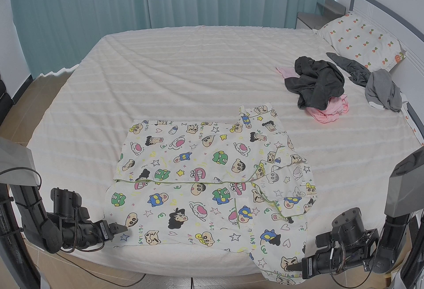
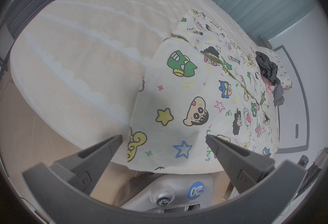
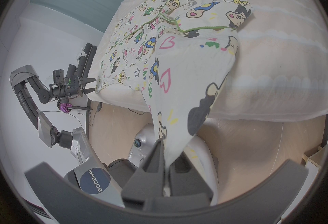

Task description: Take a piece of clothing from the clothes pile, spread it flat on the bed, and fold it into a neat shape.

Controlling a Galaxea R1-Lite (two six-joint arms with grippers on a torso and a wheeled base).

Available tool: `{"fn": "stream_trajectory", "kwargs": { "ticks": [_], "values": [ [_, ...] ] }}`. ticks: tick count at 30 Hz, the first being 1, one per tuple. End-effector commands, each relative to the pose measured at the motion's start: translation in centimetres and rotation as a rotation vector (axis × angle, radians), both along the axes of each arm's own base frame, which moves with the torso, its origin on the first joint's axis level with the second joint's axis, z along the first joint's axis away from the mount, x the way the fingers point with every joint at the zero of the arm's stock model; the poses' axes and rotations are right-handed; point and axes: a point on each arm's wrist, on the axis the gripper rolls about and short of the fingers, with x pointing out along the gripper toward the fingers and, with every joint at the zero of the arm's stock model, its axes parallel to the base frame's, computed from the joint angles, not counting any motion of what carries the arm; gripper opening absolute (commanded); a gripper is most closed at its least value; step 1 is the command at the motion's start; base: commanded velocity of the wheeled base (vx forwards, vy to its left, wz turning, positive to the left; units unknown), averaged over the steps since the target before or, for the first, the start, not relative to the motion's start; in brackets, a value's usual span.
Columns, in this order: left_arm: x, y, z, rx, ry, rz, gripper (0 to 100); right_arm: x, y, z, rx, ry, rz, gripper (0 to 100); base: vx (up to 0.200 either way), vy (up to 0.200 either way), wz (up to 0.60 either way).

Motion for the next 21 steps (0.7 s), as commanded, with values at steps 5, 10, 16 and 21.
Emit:
{"fn": "stream_trajectory", "kwargs": {
  "ticks": [5,10,16,21],
  "values": [
    [1.3,-0.8,-0.8,-0.024,0.012,0.003,100,-0.4,-0.3,0.0,-0.007,0.012,-0.001,0,0.0,0.0,0.0],
    [1.5,-1.4,-0.9,-0.038,0.014,-0.004,100,-0.4,-0.3,0.0,-0.006,0.01,-0.001,0,0.0,0.0,0.0],
    [1.6,-1.7,-0.9,-0.04,0.024,0.01,0,-0.4,-0.3,0.0,-0.008,0.011,-0.002,0,0.0,0.0,0.0],
    [1.3,-1.6,-1.0,-0.024,0.034,0.021,0,-0.4,-0.3,0.0,-0.006,0.008,-0.002,0,0.0,0.0,0.0]
  ]
}}
